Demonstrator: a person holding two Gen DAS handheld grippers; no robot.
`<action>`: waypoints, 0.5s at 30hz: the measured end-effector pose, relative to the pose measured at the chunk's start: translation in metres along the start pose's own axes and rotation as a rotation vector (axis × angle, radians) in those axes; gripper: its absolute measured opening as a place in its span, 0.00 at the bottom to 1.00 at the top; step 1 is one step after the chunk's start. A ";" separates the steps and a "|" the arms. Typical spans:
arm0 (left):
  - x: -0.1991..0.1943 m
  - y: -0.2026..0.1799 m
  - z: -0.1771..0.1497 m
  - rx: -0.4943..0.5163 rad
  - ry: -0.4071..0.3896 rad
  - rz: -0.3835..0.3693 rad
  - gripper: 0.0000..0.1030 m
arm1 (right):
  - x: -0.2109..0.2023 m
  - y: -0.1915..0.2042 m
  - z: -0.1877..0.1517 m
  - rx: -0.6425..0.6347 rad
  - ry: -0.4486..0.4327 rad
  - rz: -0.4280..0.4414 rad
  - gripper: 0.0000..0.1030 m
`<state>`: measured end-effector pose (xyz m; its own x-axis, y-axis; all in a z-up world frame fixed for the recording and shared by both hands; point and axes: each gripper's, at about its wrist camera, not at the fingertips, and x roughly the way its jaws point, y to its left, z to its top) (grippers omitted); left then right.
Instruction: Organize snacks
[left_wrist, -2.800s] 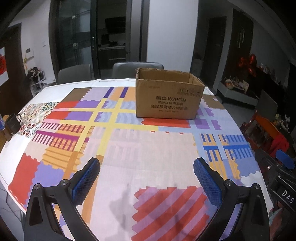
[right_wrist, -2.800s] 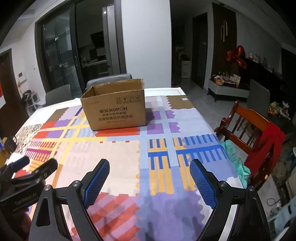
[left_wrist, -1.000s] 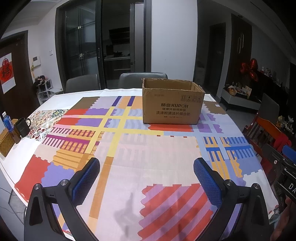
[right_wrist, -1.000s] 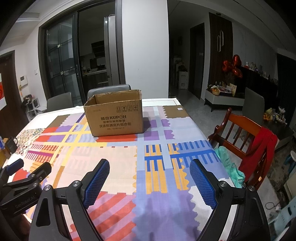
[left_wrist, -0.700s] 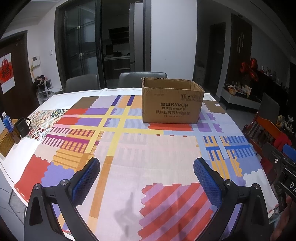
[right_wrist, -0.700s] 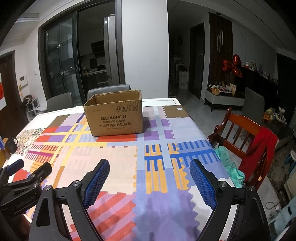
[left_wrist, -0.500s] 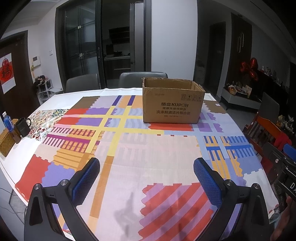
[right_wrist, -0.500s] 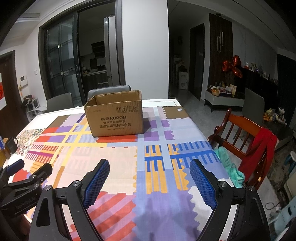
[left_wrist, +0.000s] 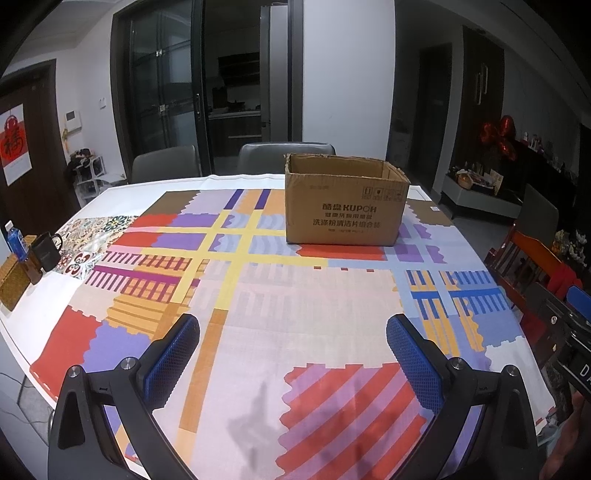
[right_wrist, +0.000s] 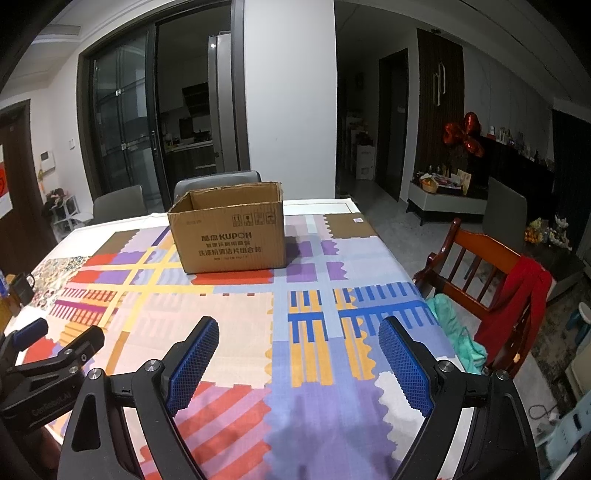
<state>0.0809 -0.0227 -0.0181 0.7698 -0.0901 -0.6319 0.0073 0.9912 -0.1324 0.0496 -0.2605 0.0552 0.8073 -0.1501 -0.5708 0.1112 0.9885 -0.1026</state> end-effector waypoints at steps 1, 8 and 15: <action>0.000 0.000 0.000 0.000 0.000 0.000 1.00 | 0.000 0.000 0.000 0.000 0.000 0.000 0.87; 0.000 0.000 0.000 0.000 0.001 0.001 1.00 | 0.000 0.001 0.000 0.000 0.001 -0.001 0.87; 0.000 0.001 0.000 0.000 0.004 -0.003 1.00 | 0.000 0.000 0.000 0.001 0.001 -0.001 0.87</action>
<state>0.0809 -0.0214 -0.0185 0.7671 -0.0936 -0.6347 0.0098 0.9909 -0.1343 0.0495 -0.2603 0.0548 0.8065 -0.1509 -0.5717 0.1125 0.9884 -0.1022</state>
